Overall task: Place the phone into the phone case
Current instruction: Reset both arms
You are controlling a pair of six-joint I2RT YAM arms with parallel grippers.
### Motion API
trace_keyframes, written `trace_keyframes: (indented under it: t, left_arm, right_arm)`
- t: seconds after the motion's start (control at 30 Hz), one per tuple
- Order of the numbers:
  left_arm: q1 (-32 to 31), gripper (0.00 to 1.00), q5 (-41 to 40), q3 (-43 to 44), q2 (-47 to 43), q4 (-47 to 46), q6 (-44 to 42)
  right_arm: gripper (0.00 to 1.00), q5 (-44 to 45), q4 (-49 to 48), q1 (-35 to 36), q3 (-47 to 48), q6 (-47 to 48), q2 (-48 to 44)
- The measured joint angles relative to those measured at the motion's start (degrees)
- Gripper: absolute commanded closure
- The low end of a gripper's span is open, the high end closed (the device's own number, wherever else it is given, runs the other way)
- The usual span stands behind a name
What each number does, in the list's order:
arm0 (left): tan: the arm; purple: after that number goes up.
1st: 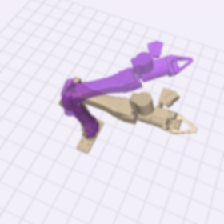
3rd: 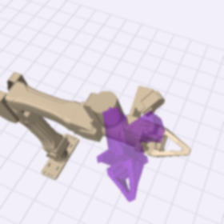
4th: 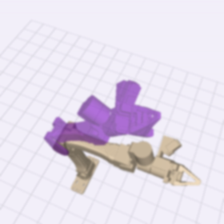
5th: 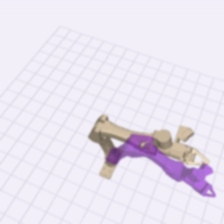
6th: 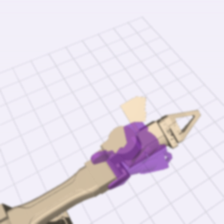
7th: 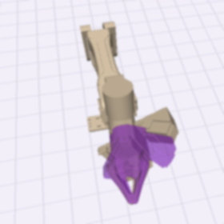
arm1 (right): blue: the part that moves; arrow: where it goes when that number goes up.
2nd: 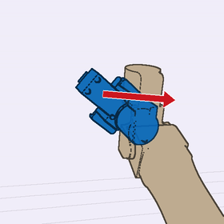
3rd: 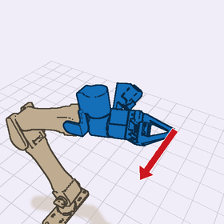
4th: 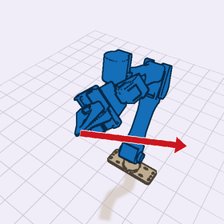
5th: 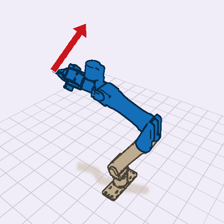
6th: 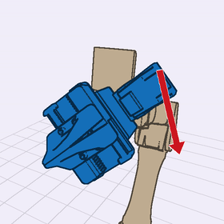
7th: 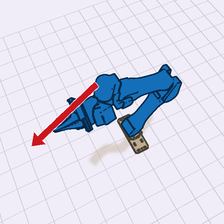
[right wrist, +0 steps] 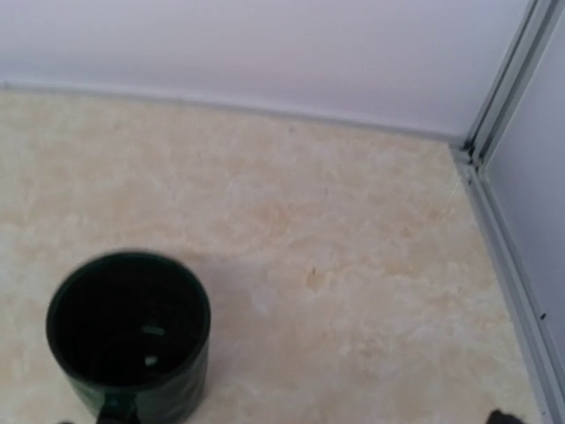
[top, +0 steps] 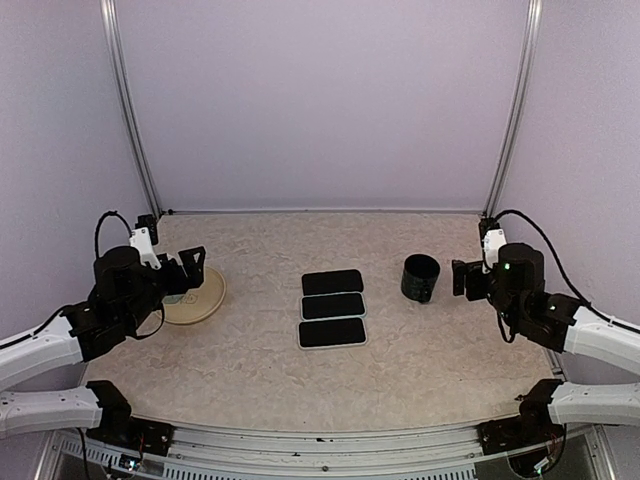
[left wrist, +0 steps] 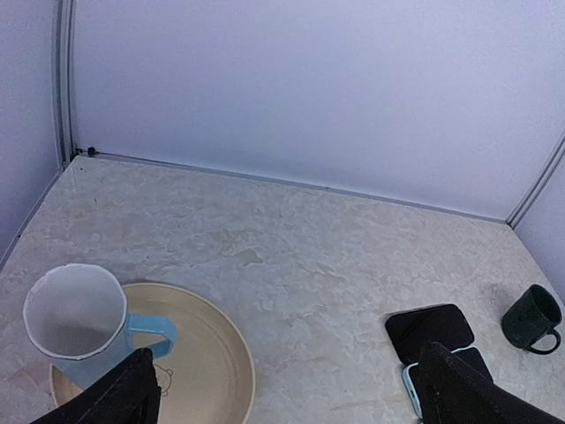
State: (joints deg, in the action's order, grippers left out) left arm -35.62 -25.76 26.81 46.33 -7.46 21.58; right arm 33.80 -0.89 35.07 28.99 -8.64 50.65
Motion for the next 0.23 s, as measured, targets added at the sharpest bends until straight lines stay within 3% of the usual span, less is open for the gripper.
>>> trace_keyframes:
  t: [0.23]
  left_arm:
    - [0.0, 0.01, -0.2, -0.1, 0.0, 0.3, -0.9]
  right_arm:
    - [0.00, 1.5, -1.7, 0.0, -0.7, 0.0, -2.3]
